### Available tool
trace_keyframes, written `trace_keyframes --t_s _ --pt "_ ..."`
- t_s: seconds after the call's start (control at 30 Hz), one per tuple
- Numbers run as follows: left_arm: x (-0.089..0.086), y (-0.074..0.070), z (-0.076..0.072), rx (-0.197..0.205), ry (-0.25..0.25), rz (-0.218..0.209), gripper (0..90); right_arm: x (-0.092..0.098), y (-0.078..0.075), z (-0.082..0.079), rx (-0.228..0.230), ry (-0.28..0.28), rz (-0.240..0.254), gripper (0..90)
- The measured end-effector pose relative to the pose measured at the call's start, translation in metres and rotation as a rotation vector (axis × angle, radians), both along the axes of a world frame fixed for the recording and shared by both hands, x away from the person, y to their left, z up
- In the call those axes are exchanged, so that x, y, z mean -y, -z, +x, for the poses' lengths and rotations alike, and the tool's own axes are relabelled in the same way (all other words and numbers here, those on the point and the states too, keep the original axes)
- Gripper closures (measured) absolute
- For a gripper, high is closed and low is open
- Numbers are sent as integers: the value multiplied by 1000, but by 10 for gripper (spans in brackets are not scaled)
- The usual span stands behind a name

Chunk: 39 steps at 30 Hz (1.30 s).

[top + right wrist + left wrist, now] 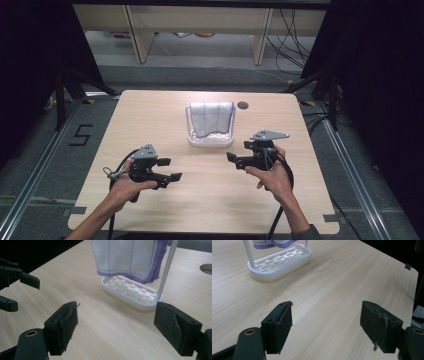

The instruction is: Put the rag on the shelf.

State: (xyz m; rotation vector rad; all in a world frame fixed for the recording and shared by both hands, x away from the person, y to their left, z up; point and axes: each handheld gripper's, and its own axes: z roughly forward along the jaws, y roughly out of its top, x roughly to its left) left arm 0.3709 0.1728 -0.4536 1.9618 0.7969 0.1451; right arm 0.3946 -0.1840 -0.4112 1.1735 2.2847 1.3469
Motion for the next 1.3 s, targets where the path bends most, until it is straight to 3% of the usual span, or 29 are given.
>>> trace_keyframes --t_s 0.1,0.17,0.2,0.27,0.4,0.5,0.53,0.67,0.7,0.73,0.77,0.9,0.93,0.97,1.07,1.1,1.2,1.3 --pt "-2 2 -5 11 3 10 249 -2 4 -5 -3 -8 -8 202" --pt "-2 4 -8 9 9 0 247 -3 5 -12 -40 12 -10 202" --pt "-2 4 -9 8 14 -1 245 -4 8 -11 -18 -4 -4 201" --pt "-1 7 -12 6 12 1 245 -4 10 -16 -37 2 -9 196" --pt "0 11 -17 2 11 11 245 -4 15 -22 -21 -16 -20 195" --pt "2 14 -22 2 16 22 244 -5 20 -29 -36 -22 -2 193" --pt "2 15 -23 -2 26 21 244 -4 21 -29 -19 -37 -16 192" --pt "2 20 -26 4 18 54 240 -6 28 -38 -56 -14 5 186" --pt "1 21 -26 -1 30 54 236 -4 30 -38 -39 -35 -10 183" --pt "0 23 -27 -2 29 51 233 -6 31 -42 -64 -24 -7 182" --pt "0 25 -27 1 28 44 230 -5 34 -41 -40 -49 -16 181" --pt "-3 28 -32 -2 21 51 215 -5 39 -50 -32 -44 -31 175" --pt "-3 30 -34 6 16 55 214 -5 41 -50 -27 -64 -27 174" --pt "-3 31 -35 2 18 63 213 -4 40 -54 -32 -39 -52 174" --pt "-4 34 -40 -4 26 69 208 -4 46 -61 -61 -43 -26 174" --pt "-5 35 -41 -1 29 72 208 -2 48 -62 -49 -41 -52 174" --pt "-7 38 -45 17 25 94 207 -2 55 -68 -50 -60 -55 172" --pt "-8 41 -50 6 27 93 207 -1 59 -76 -71 -43 -85 172"
